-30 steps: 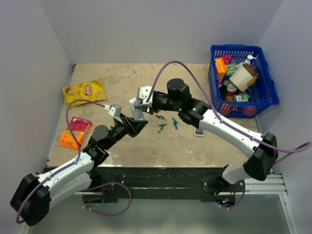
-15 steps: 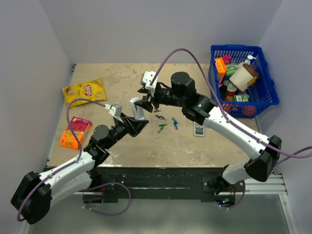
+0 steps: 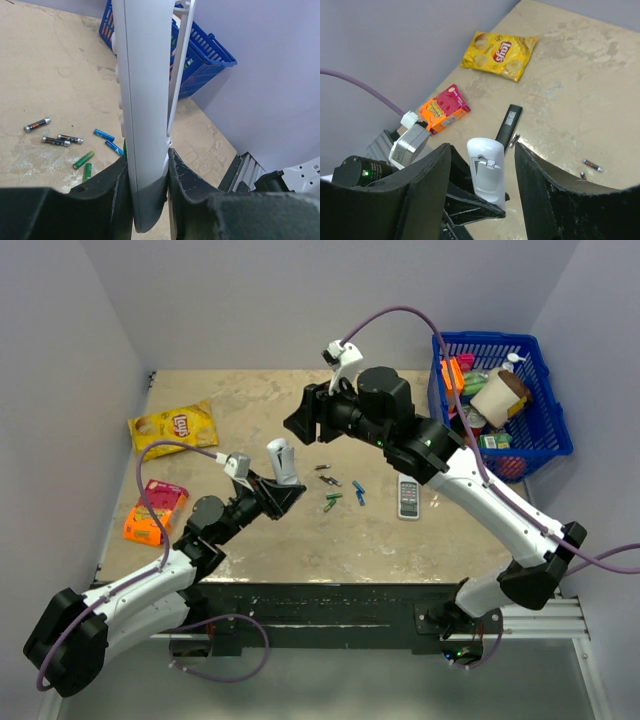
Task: Load the batteries into the remote control
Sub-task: Remove the battery cover from the remote control.
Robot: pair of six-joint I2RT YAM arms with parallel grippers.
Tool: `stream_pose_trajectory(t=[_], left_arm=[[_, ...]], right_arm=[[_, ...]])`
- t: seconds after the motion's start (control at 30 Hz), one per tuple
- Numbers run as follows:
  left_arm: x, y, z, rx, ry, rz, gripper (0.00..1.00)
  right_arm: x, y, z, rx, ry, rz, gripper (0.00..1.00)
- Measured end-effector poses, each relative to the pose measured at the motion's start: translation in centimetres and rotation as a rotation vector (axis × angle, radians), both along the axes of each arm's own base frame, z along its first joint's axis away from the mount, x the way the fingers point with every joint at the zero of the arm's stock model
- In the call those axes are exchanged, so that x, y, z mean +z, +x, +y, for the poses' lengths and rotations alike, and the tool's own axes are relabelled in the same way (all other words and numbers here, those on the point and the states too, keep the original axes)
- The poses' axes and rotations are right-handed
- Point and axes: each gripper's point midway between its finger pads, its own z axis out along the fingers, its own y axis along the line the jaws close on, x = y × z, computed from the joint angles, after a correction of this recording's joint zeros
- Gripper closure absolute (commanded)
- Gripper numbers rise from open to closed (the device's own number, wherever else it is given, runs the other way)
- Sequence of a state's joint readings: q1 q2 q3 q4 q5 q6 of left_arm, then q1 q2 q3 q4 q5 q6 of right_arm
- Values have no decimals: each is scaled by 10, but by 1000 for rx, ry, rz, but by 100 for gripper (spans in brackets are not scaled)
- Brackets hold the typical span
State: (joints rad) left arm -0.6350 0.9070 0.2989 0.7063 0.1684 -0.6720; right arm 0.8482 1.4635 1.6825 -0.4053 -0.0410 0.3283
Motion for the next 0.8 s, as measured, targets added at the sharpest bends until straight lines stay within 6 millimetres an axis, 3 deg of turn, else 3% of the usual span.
stream_pose_trajectory(t=[0.13, 0.3, 0.4, 0.8], left_arm=[[2, 0, 0, 0, -6, -8, 100], [2, 0, 0, 0, -6, -7, 100], [2, 0, 0, 0, -6, -7, 100], [2, 0, 0, 0, -6, -7, 100]], right_arm=[[-14, -4, 8, -15, -5, 120, 39], [-60, -10, 20, -12, -87, 257, 41], [-76, -12, 22, -15, -122, 300, 43], [-79, -14, 23, -27, -114, 328, 57]])
